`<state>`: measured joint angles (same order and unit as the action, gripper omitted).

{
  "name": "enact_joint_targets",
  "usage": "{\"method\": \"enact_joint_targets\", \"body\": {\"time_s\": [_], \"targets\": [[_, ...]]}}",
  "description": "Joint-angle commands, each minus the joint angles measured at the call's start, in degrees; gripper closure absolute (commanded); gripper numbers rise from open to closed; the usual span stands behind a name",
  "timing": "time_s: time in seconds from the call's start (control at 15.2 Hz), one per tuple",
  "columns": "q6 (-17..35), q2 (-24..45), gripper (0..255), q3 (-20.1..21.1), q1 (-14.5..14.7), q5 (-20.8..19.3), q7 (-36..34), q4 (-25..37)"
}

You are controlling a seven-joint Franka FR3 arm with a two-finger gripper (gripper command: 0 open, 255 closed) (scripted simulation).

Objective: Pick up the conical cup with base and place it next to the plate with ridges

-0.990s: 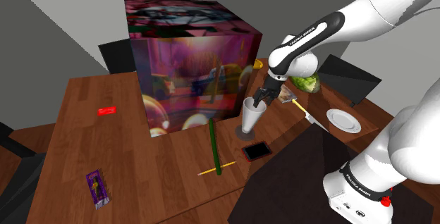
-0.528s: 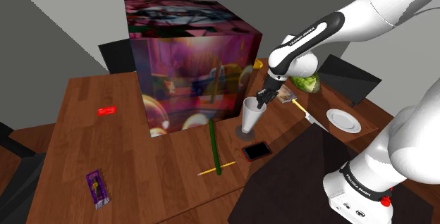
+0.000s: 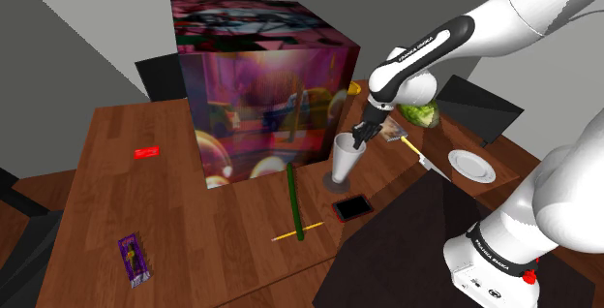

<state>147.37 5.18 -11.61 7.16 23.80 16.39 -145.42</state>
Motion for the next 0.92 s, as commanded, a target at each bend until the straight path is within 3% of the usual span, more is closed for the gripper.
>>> {"method": "enact_joint_targets", "body": {"time_s": [0.0,0.86], "targets": [[-1.04,-1.25,255,-0.23,0.06,-1.14,-1.01,-0.04],[-10.79,-10.73,255,-0.84,-0.58,-8.70,-7.89,1.30]]}}
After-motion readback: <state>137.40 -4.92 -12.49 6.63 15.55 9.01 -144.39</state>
